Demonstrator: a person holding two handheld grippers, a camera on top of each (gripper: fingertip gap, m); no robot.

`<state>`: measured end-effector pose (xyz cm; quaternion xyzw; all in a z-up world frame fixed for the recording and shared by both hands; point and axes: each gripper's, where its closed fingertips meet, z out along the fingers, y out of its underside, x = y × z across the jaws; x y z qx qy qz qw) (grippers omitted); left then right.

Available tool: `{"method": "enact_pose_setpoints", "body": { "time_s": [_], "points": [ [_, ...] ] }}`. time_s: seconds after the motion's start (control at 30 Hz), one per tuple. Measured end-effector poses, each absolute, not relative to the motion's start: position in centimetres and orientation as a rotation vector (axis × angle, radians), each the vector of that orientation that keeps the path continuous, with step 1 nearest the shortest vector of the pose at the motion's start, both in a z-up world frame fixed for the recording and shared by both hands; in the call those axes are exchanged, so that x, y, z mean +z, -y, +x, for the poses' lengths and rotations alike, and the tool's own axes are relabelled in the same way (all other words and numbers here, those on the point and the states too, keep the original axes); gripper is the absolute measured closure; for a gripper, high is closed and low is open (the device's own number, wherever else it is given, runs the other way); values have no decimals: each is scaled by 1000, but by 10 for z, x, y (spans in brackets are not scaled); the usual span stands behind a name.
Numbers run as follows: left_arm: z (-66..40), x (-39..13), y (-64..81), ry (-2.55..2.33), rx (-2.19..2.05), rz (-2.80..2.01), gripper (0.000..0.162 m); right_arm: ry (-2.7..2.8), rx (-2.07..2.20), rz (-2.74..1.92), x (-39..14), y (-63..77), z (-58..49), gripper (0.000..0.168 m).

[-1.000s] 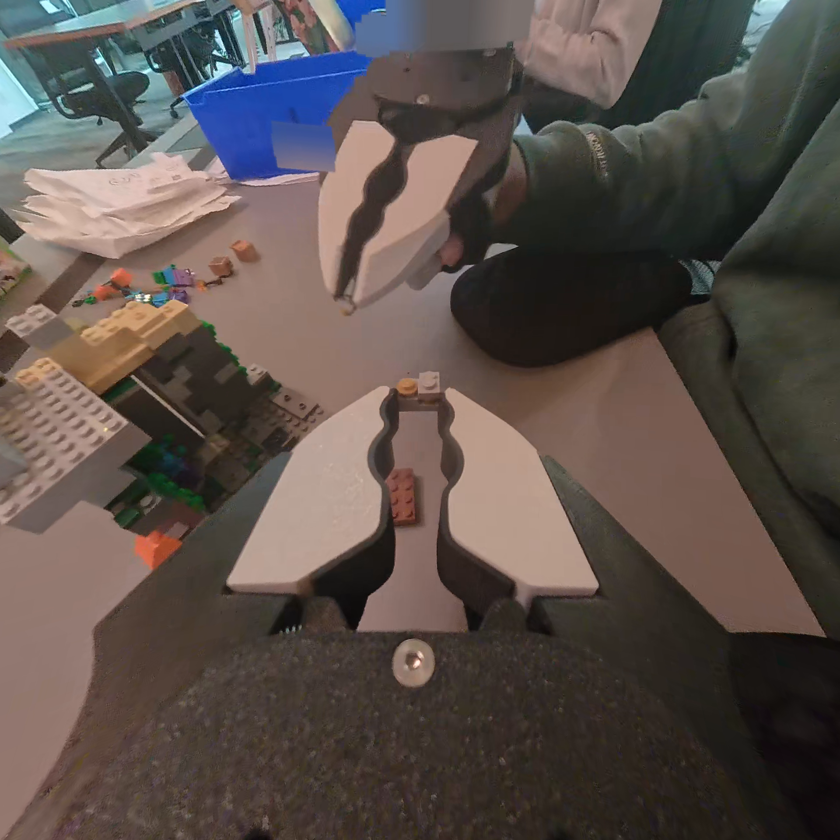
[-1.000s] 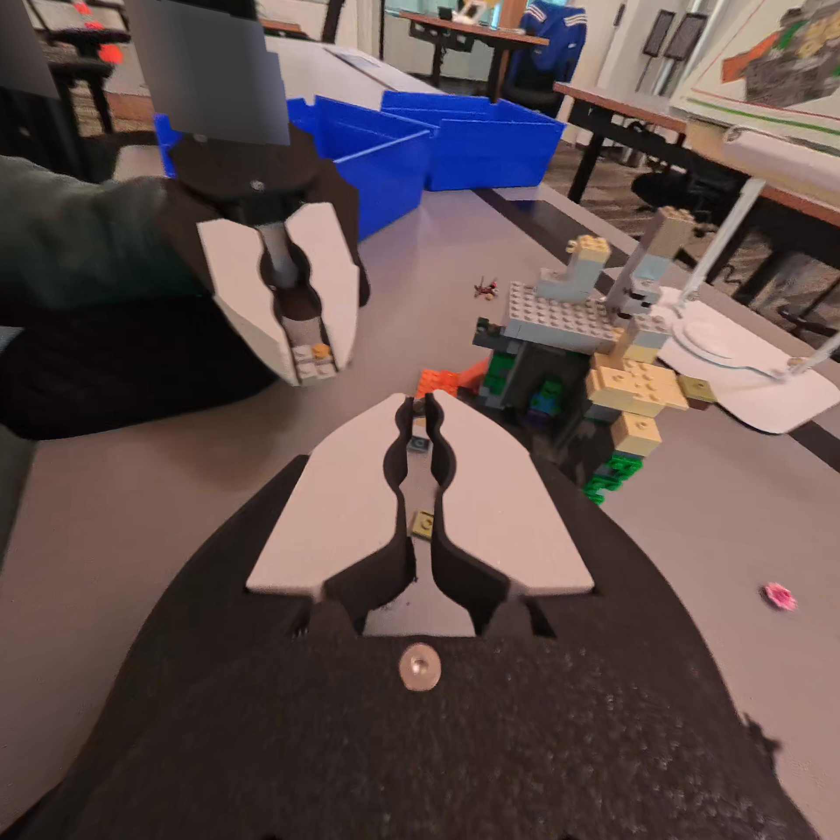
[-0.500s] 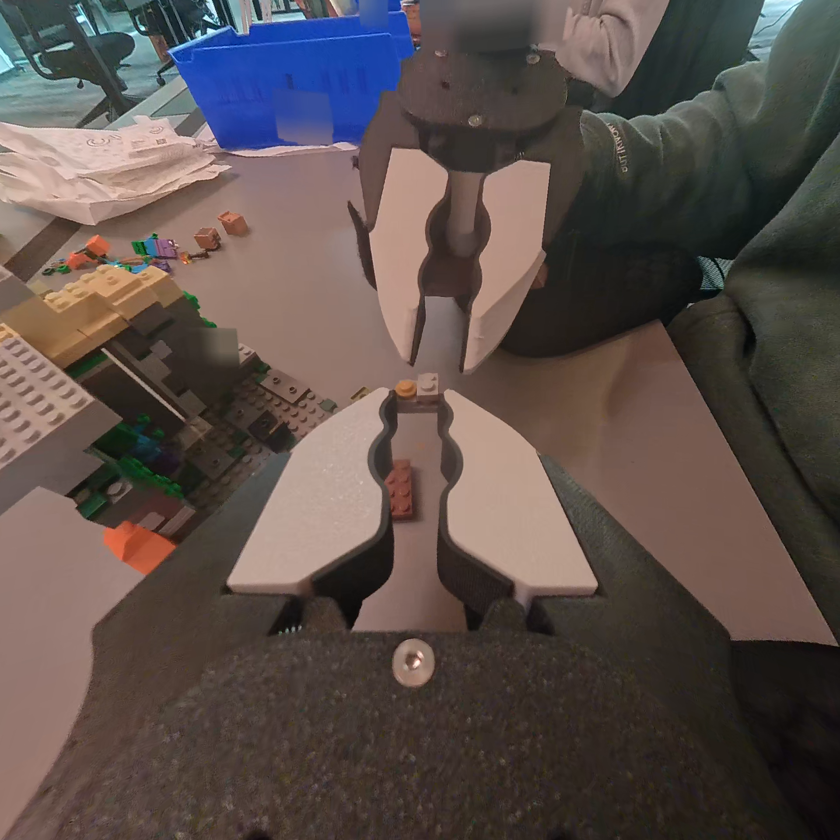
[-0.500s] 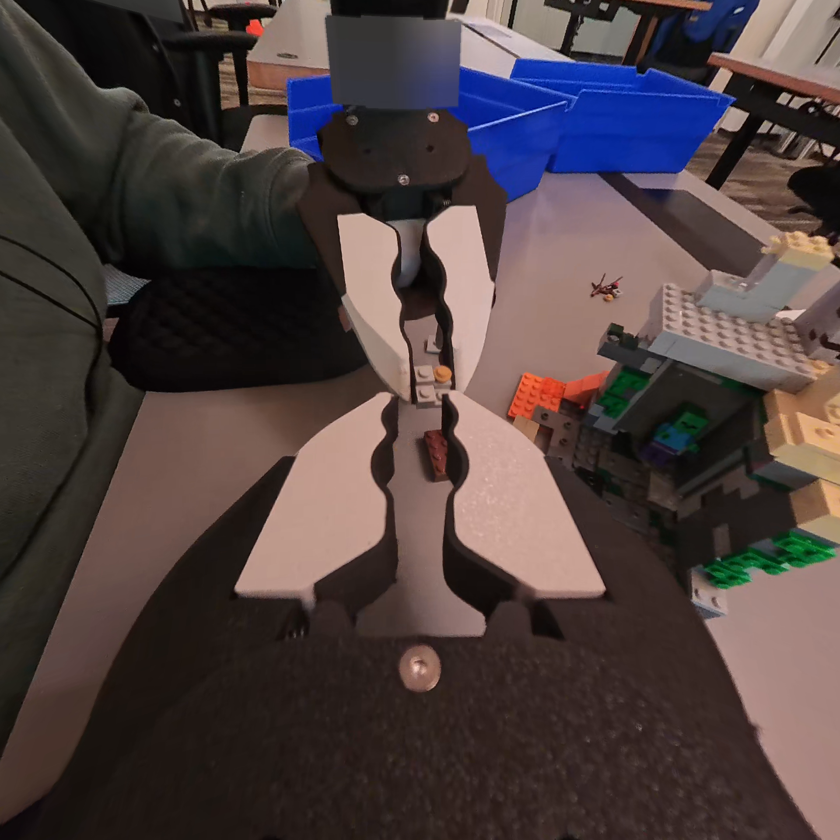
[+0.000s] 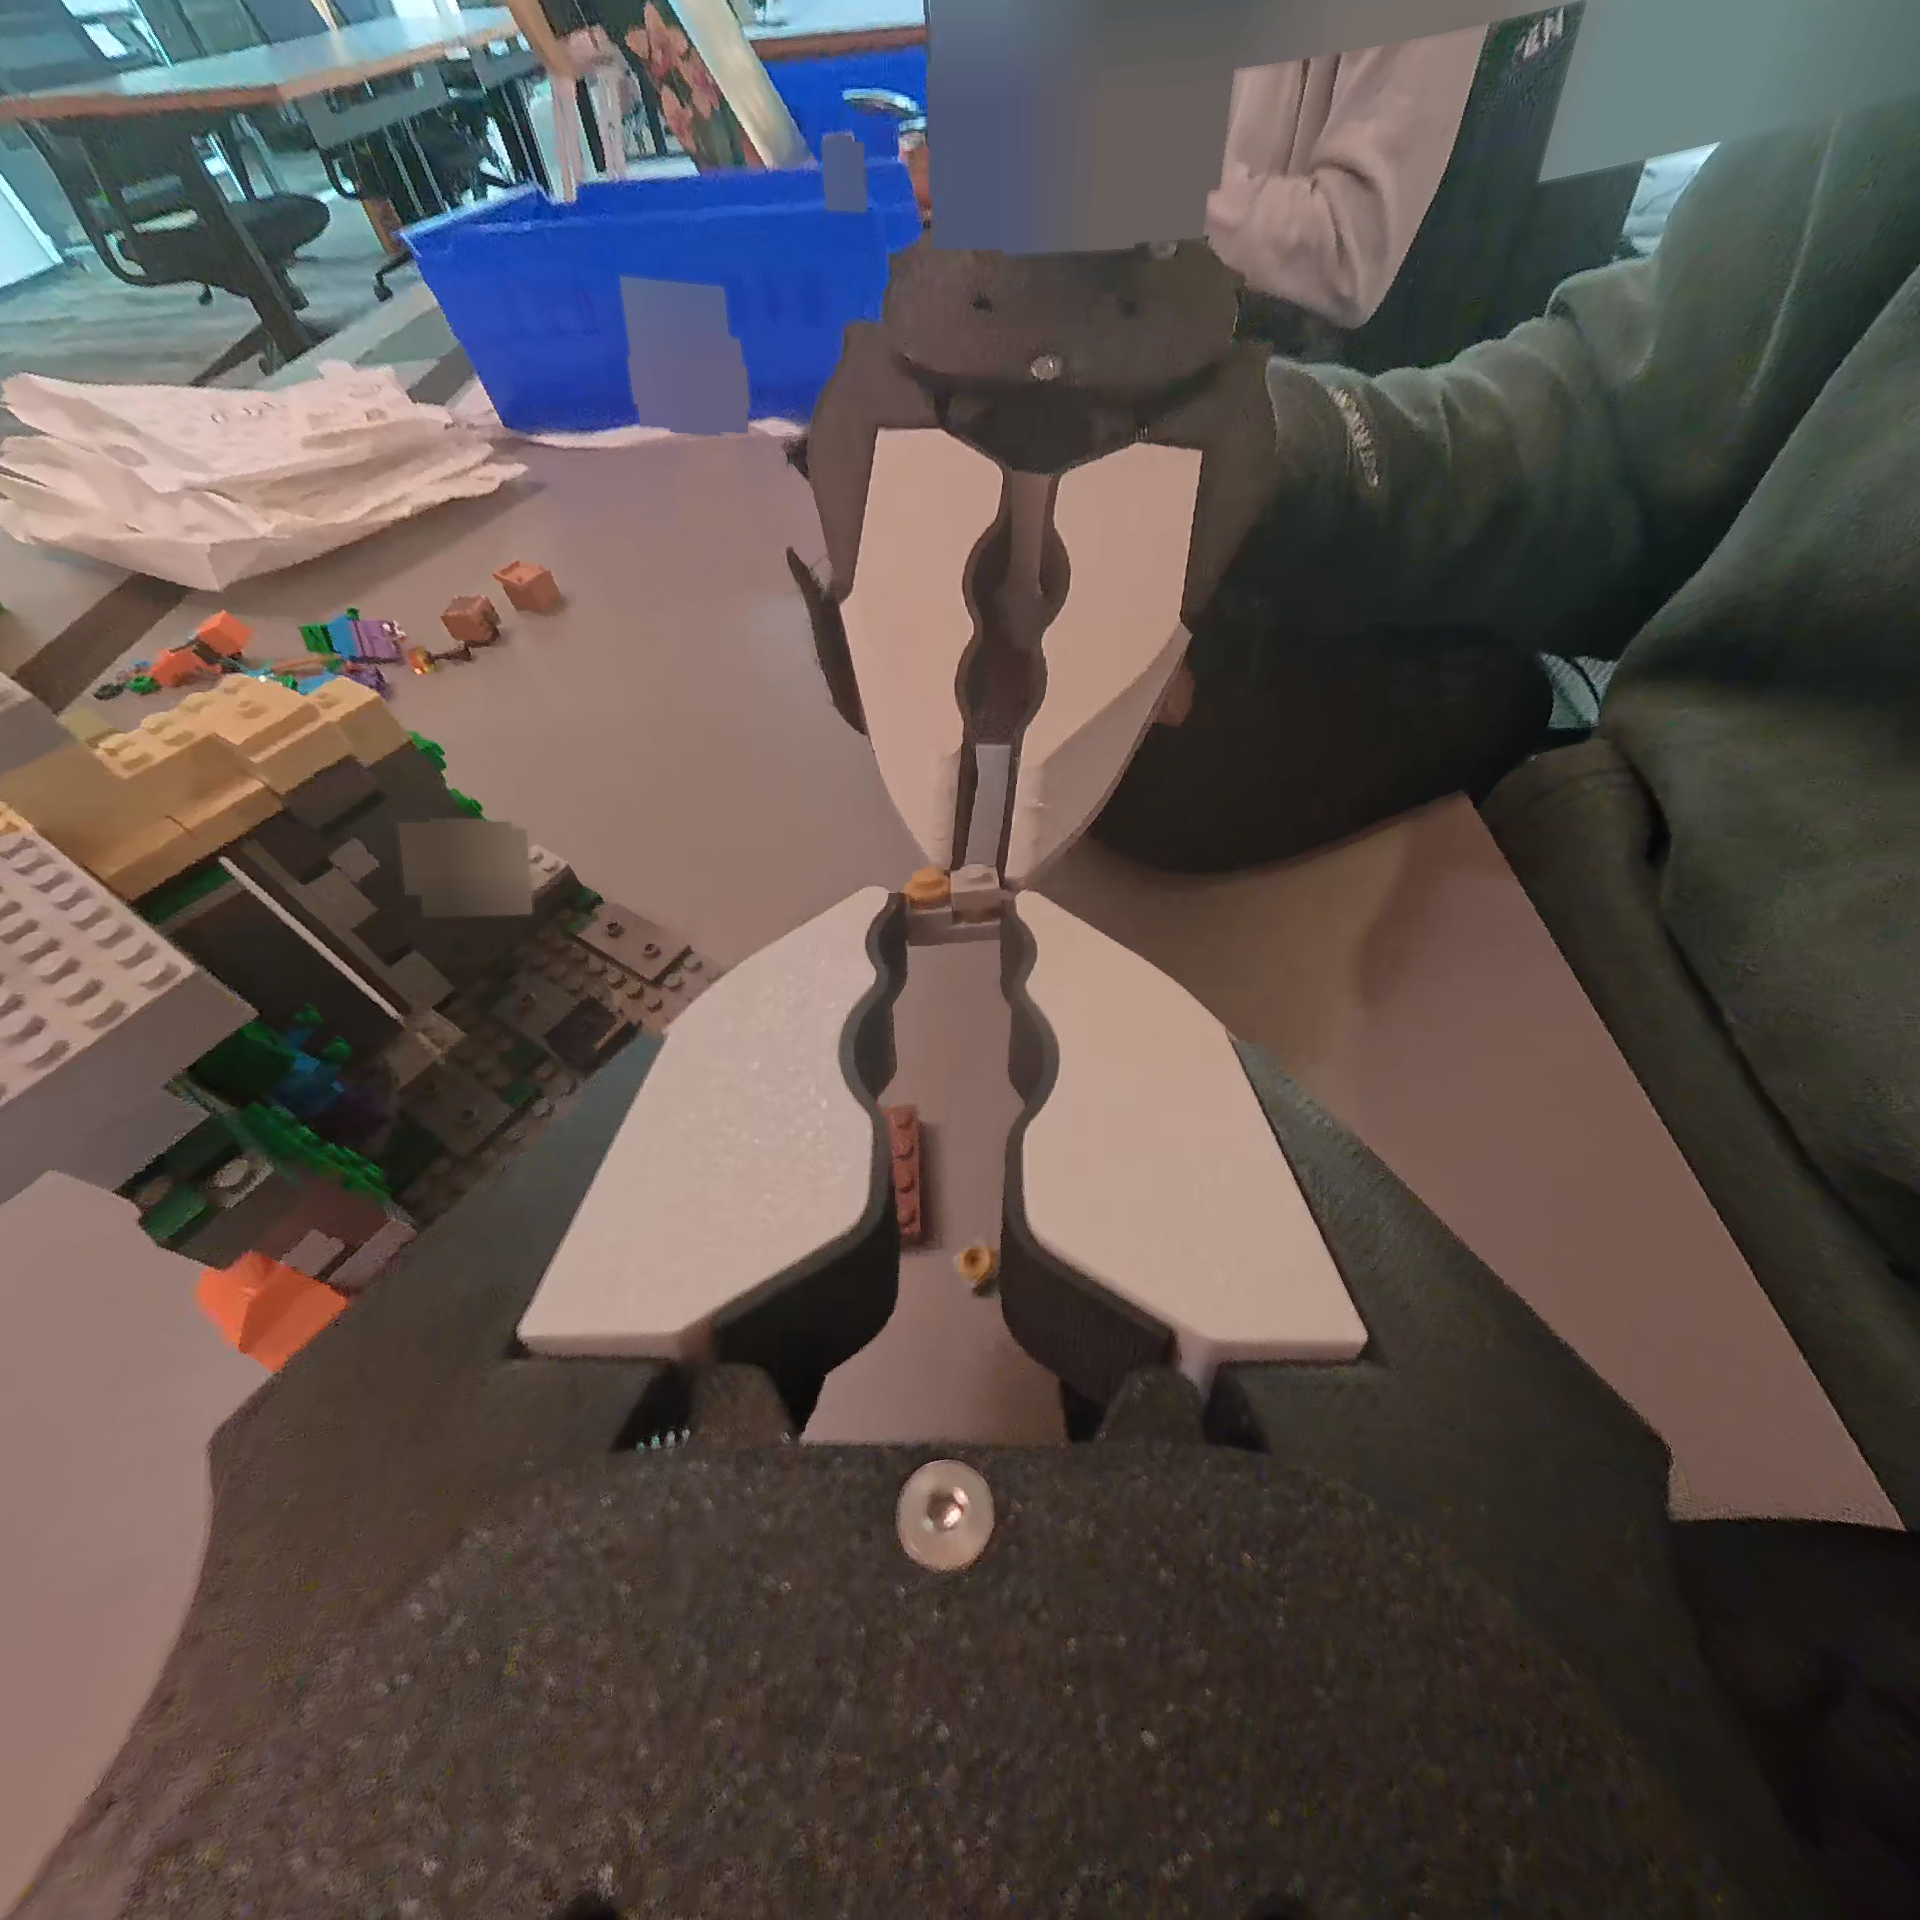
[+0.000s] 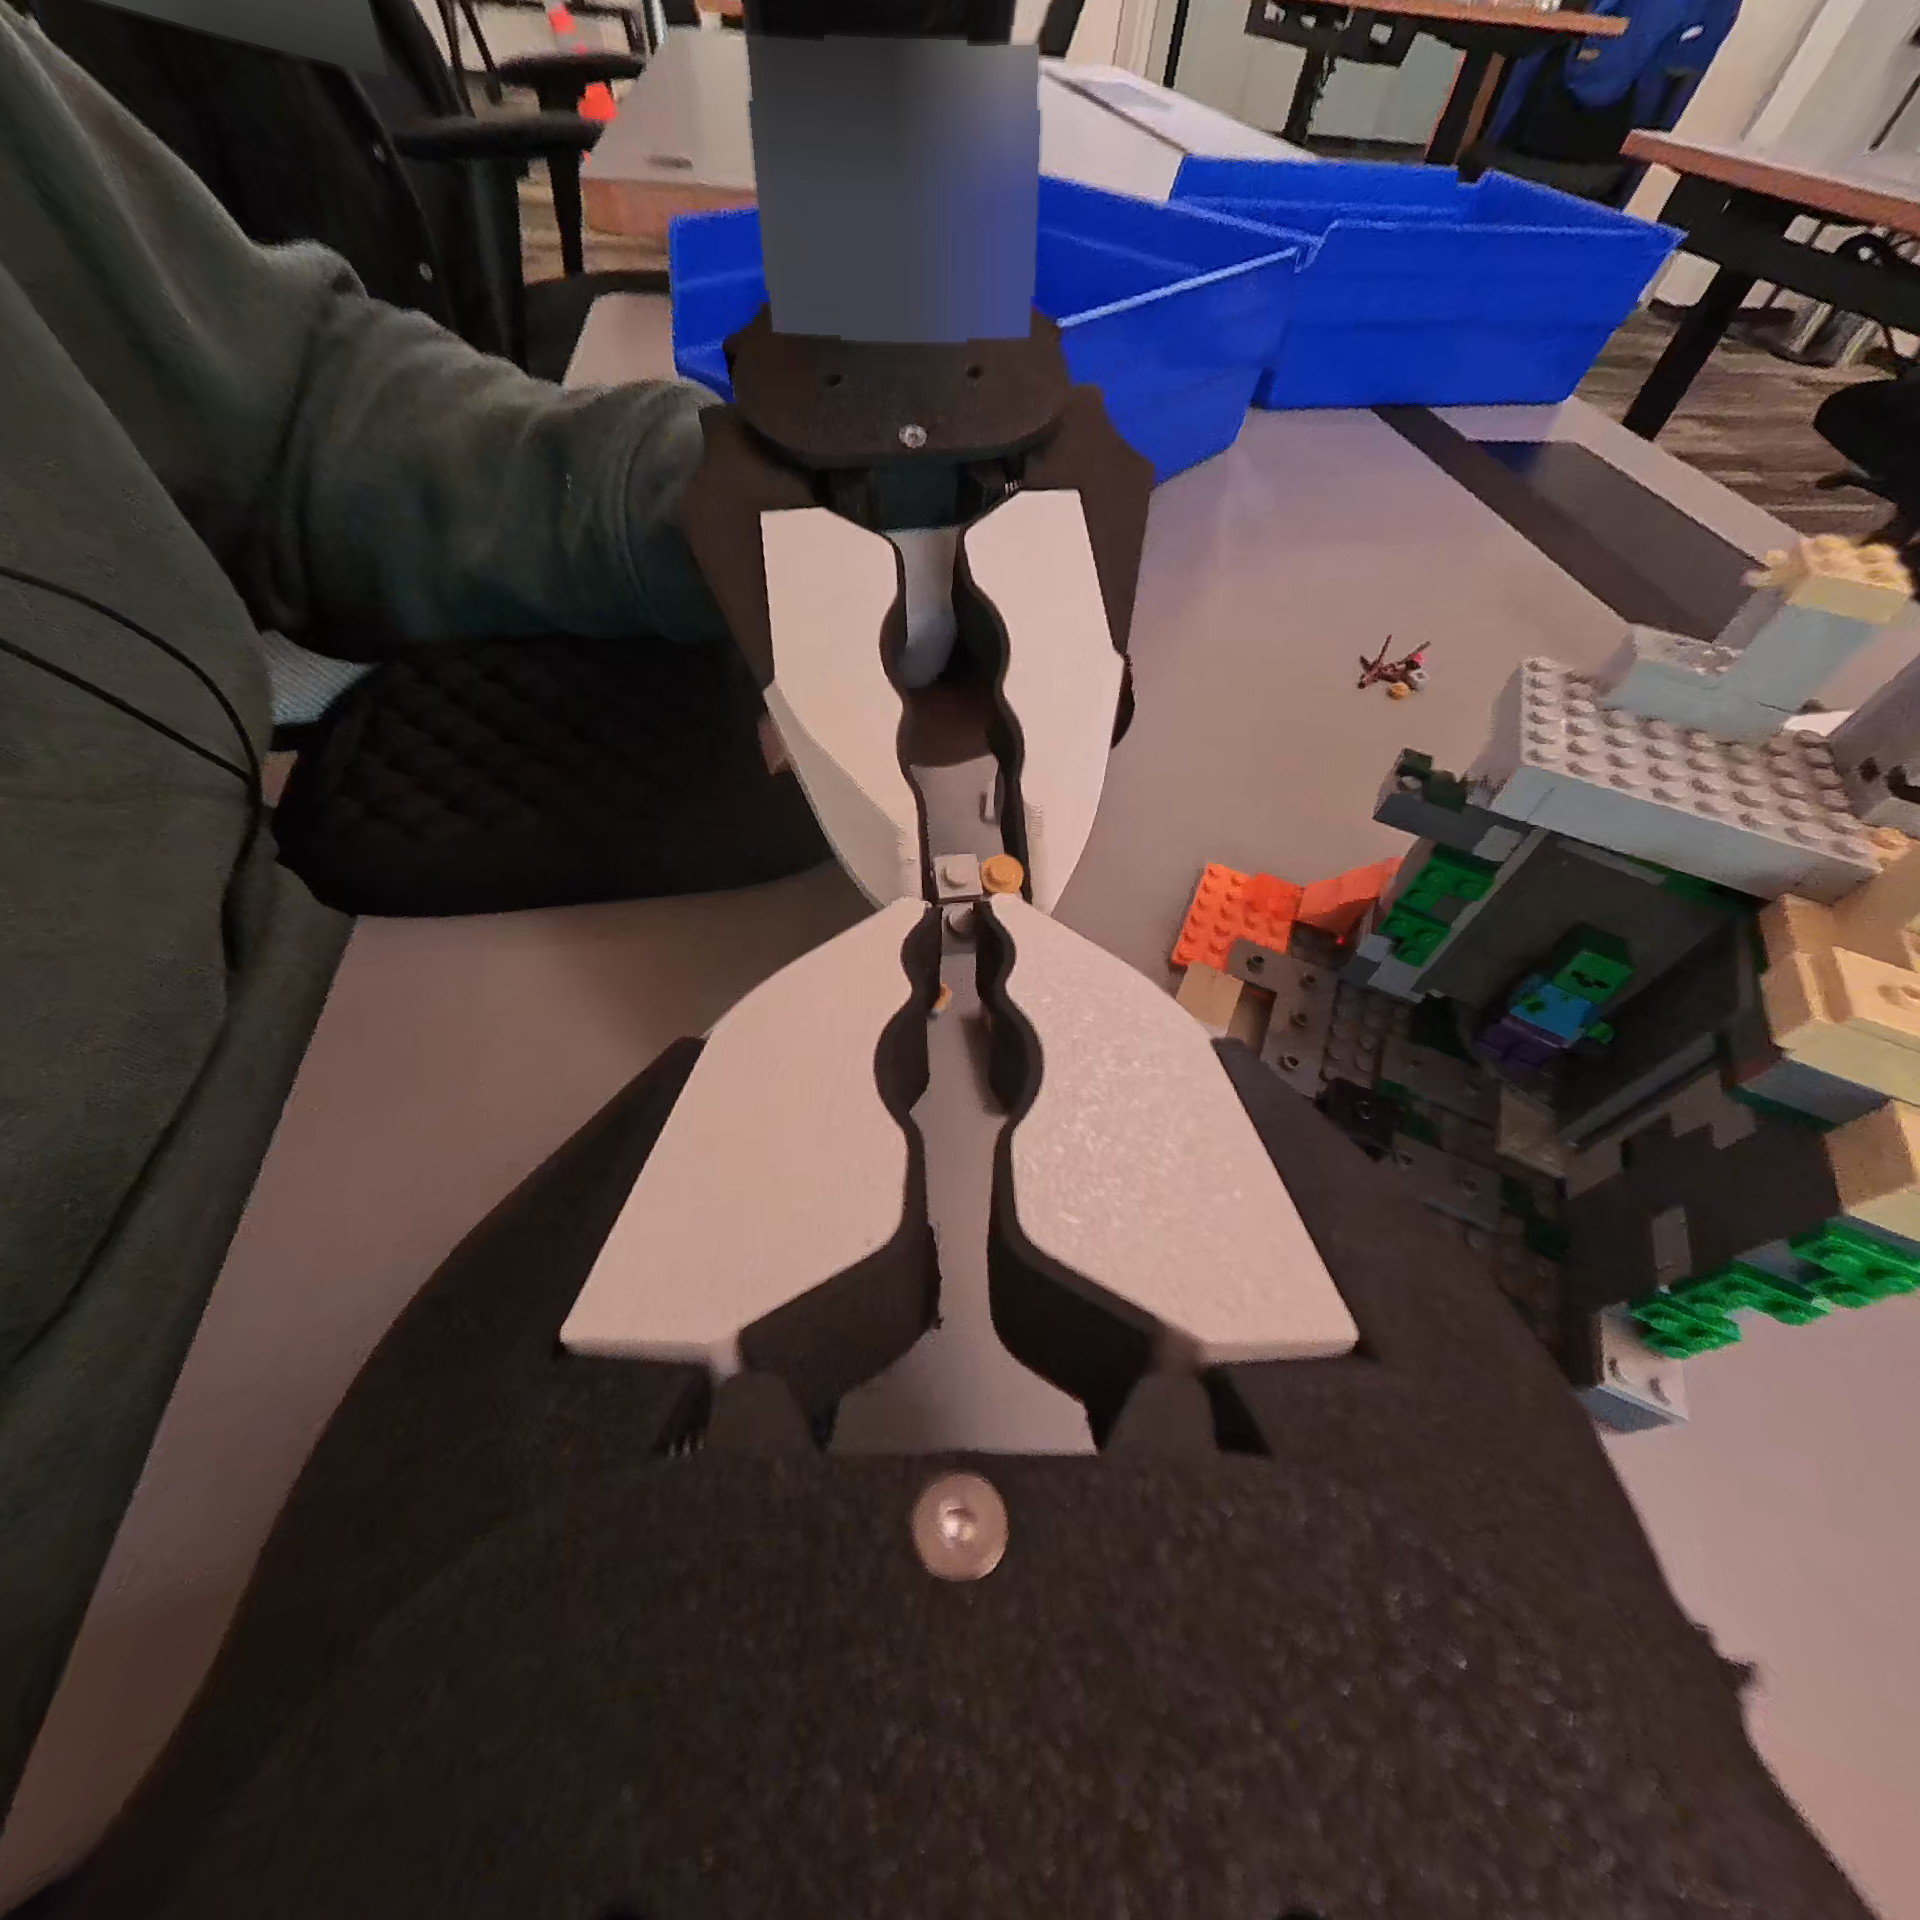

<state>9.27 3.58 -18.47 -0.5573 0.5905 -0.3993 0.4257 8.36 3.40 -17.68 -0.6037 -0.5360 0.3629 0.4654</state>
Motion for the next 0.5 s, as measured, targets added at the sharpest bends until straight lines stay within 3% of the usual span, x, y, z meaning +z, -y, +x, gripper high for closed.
{"method": "enact_pose_setpoints", "body": {
  "time_s": [0.5],
  "points": [
    [94,-185,-43,-1427,-987,-1464,146,1235,957,-1521,-173,-40,85,161]
  ]
}}
